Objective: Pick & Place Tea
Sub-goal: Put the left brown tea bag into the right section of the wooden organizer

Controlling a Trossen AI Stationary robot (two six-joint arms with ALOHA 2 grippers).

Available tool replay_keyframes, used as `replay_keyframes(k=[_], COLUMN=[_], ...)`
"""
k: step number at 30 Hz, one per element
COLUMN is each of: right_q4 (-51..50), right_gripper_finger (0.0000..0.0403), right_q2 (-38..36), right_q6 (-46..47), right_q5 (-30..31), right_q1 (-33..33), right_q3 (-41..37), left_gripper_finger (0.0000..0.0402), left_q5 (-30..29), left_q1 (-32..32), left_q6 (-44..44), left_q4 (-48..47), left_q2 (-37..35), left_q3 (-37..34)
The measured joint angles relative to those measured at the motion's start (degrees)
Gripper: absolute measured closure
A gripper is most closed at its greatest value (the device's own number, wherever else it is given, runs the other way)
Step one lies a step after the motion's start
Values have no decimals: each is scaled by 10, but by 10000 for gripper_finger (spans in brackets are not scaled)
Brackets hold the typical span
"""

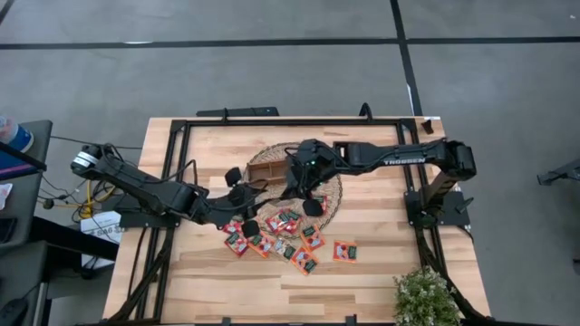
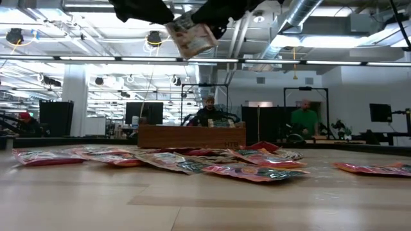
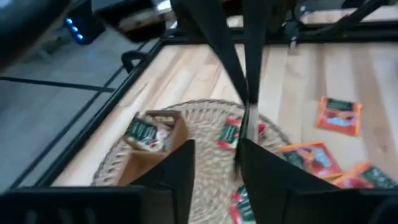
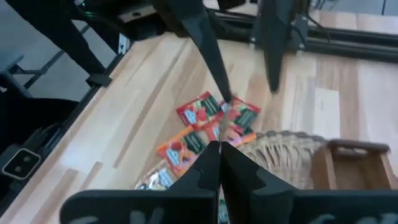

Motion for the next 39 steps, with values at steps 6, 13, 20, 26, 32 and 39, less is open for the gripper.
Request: replay_keyframes(k=[6,13,20,26,32,39], right_q4=[-48,-26,225,310,343,371], right_gripper_finger=[403,403,403,403,403,403], right_q2=[-45,-110,-135,-72,-5,48], right_q6=[-29,-11,19,20,33,44], right_q5=[57,24,-38,-42,-70,-80], right_q1=[-38,-170,-211,-247,-283,-284], right_q3=[0,-80,-265,-303,-305,-304], left_gripper_finger=[253,252,252,252,252,252], left_q5=[-29,-34,9,66,91,92], left_q1=[-2,31,58,73,73,72], left_q6=[-23,-107,-124,-120,-95,-90], left_q4=[-35,-70,114,286,341,367], left_q2=[-15,-77,-159,-177,-150,-120], left_q3=[0,-54,-186,-257,-259,-259])
